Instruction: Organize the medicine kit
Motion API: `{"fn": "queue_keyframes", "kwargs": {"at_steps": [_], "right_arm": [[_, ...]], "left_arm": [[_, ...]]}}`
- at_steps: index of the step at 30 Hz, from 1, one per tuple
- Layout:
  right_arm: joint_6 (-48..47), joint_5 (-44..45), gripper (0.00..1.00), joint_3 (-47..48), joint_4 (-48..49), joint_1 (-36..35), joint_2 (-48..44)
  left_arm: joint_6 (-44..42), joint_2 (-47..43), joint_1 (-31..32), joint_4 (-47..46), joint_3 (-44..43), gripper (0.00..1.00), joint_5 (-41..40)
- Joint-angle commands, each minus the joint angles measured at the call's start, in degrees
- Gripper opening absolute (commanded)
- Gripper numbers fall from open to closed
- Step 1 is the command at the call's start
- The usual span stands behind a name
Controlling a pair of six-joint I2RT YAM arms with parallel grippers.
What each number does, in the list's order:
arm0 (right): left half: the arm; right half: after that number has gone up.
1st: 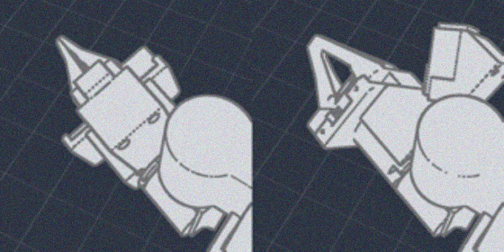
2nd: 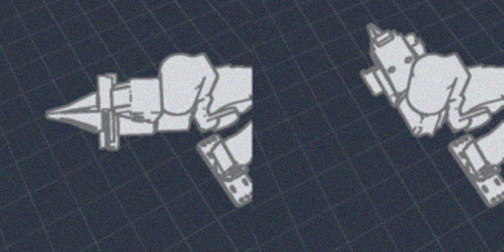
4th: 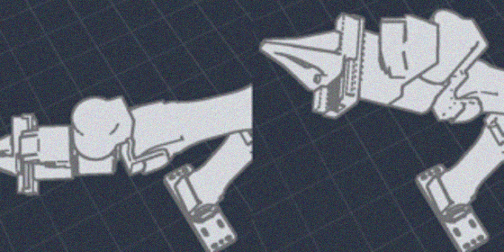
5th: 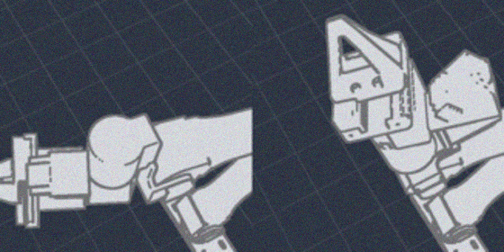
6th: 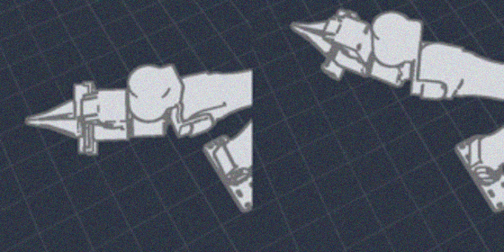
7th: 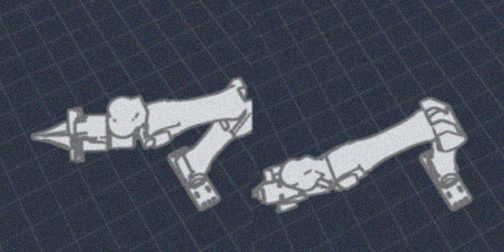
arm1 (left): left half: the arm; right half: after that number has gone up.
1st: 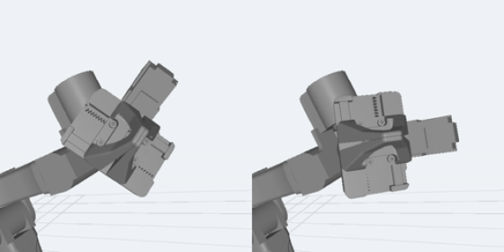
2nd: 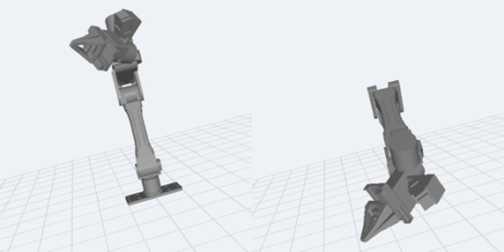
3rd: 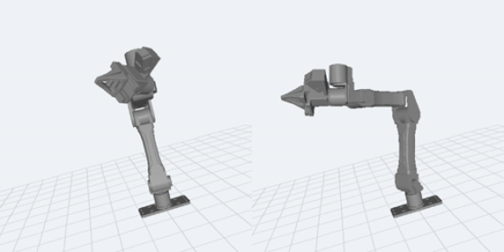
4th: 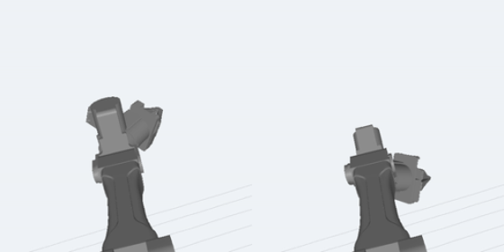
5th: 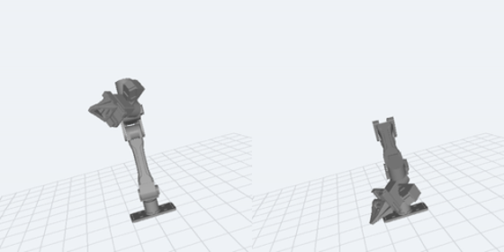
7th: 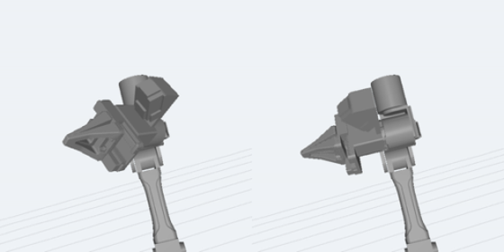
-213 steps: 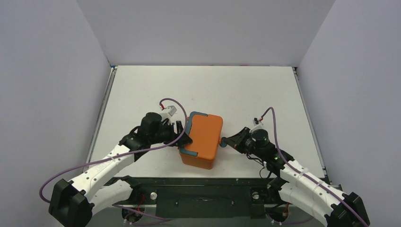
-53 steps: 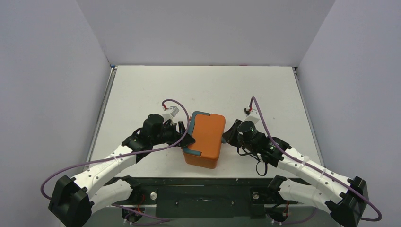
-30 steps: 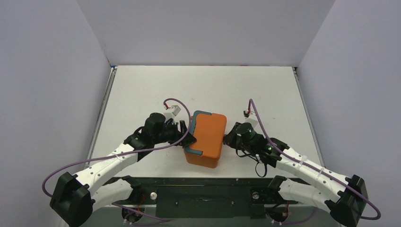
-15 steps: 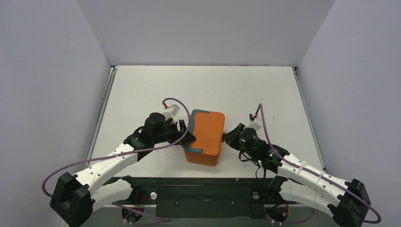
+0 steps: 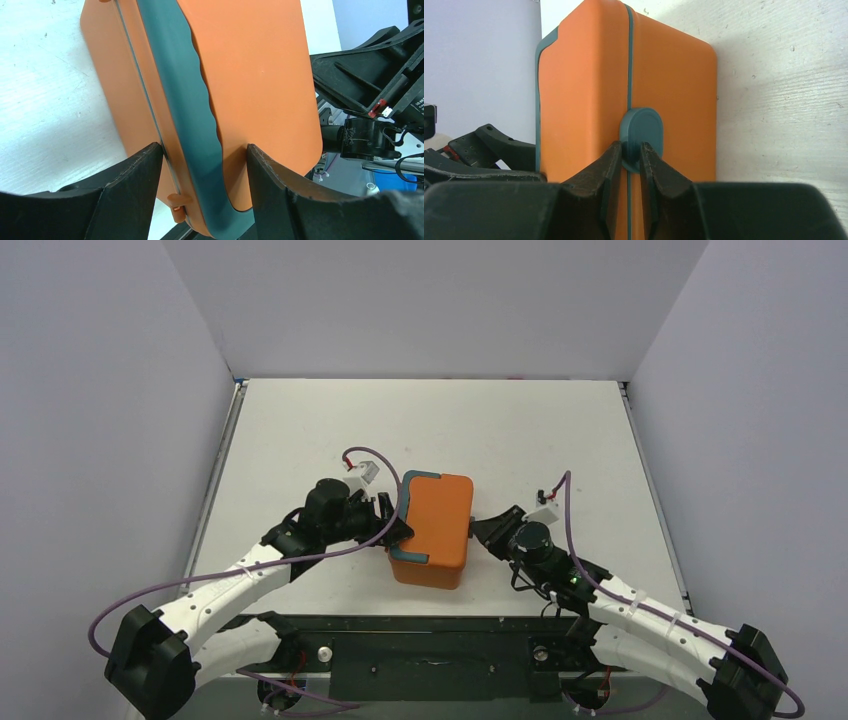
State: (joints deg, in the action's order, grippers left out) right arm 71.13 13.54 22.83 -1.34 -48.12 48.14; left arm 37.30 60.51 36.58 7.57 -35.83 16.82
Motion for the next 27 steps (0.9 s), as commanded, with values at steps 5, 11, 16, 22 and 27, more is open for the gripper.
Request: {"fn": "queue_keyframes", "kwargs": {"at_steps": [5, 11, 16, 22, 27], "right_arm": [[1.5, -8.1, 0.22, -0.9, 2.9, -1.8, -1.0], [-0.1, -3.8, 0.27, 1.2, -1.6, -1.4, -4.3], [0.0, -0.5, 0.28, 1.4, -4.8, -1.2, -7.7], [0.6, 2.8, 0.31, 0.4, -6.6, -0.7, -10.4], [1.5, 5.1, 0.23, 1.3, -9.4, -0.1, -9.2]], "left_arm": [[-4.3, 1.7, 3.3, 9.8, -0.7, 0.56, -0.3], [-5.7, 1.8, 3.2, 12.6, -2.7, 0.56, -2.6], [-6.3, 2.0, 3.2, 13.7, -3.5, 0.56, -3.5], [-6.7, 2.7, 3.2, 14.1, -4.0, 0.56, -3.9], [-6.9, 2.8, 3.2, 14.4, -4.5, 0.56, -3.9]]}}
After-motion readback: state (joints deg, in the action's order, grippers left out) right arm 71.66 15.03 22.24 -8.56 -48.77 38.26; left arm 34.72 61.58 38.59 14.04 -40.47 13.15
